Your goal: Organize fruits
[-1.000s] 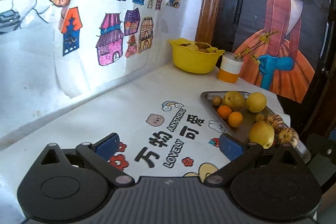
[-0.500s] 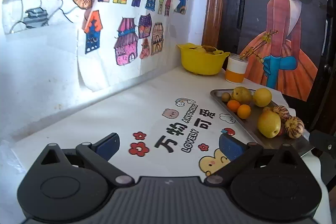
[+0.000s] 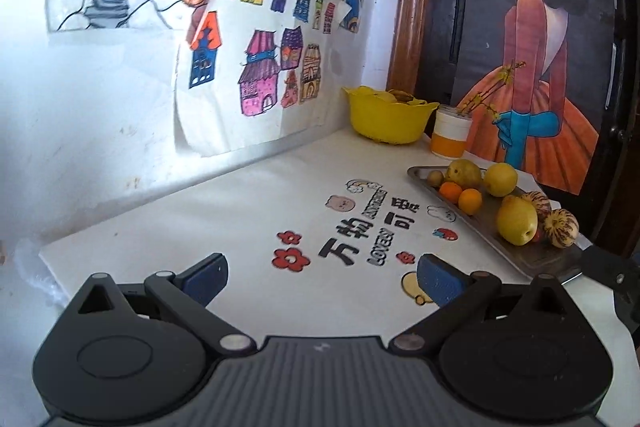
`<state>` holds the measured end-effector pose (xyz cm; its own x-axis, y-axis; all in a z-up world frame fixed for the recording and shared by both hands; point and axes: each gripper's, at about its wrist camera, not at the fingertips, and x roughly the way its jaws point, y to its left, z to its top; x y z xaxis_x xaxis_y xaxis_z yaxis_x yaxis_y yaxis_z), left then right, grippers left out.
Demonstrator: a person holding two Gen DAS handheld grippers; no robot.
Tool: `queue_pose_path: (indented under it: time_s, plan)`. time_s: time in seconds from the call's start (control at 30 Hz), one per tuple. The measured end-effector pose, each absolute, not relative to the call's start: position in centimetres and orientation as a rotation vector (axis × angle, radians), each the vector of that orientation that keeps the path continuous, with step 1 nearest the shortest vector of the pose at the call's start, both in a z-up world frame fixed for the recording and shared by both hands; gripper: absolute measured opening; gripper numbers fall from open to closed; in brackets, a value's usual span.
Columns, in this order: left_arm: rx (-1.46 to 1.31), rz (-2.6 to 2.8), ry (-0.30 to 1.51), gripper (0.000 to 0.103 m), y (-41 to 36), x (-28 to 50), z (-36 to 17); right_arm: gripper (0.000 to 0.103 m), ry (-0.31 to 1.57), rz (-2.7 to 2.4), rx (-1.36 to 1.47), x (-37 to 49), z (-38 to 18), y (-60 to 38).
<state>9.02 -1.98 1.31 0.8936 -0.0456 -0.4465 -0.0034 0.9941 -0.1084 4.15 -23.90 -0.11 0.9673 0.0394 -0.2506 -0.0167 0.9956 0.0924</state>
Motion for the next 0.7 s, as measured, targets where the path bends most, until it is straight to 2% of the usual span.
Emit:
queue_pose_path:
  time_s: [0.7]
  plan:
    - [-0.125,-0.006,0.445,0.103,-1.4,7.3,-0.5,0.102,0.179,-0.011,0.064,2.5,-2.2,-23.2]
